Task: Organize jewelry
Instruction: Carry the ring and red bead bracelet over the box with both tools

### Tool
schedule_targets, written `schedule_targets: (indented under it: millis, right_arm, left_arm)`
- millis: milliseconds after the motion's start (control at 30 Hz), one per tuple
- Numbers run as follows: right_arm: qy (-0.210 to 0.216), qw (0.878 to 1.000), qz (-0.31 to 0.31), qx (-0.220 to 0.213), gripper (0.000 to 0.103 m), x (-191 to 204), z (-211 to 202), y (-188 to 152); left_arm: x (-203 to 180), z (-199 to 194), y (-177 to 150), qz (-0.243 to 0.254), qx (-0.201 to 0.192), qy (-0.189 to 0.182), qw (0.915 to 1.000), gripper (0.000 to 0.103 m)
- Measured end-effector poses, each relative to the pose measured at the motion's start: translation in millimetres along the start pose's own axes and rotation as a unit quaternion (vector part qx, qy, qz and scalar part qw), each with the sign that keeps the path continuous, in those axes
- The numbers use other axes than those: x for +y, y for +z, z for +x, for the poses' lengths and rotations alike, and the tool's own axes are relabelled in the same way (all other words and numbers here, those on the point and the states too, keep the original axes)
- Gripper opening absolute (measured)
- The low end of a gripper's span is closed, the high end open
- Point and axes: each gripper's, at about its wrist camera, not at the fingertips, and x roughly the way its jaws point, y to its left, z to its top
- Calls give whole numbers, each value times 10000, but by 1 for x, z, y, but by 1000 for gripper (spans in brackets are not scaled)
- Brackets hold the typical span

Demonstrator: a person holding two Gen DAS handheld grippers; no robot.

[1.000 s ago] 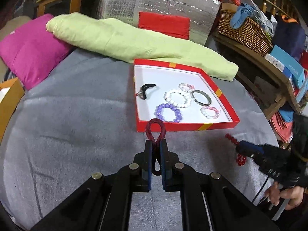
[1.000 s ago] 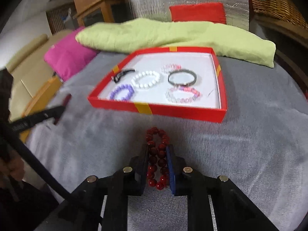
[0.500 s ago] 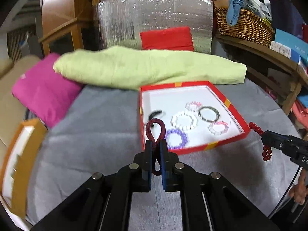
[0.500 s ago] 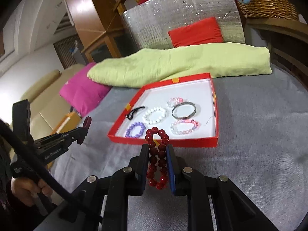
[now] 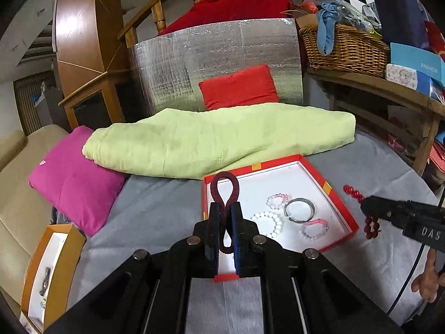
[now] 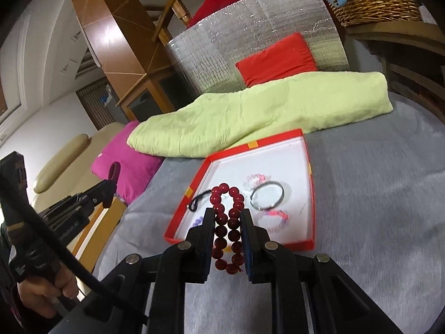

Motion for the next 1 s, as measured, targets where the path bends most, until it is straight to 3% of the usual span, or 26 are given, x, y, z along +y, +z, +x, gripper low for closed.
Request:
schedule_targets:
  millis: [433,1000]
  right_arm:
    - [138,9999,-17,19,19,8,38,27]
    - [185,9997,-18,138,19,19,67,28]
  left_arm:
    - [36,34,-7,-350,232,433,9982,8]
    - [43,47,-6,-485,295,330,9978,8]
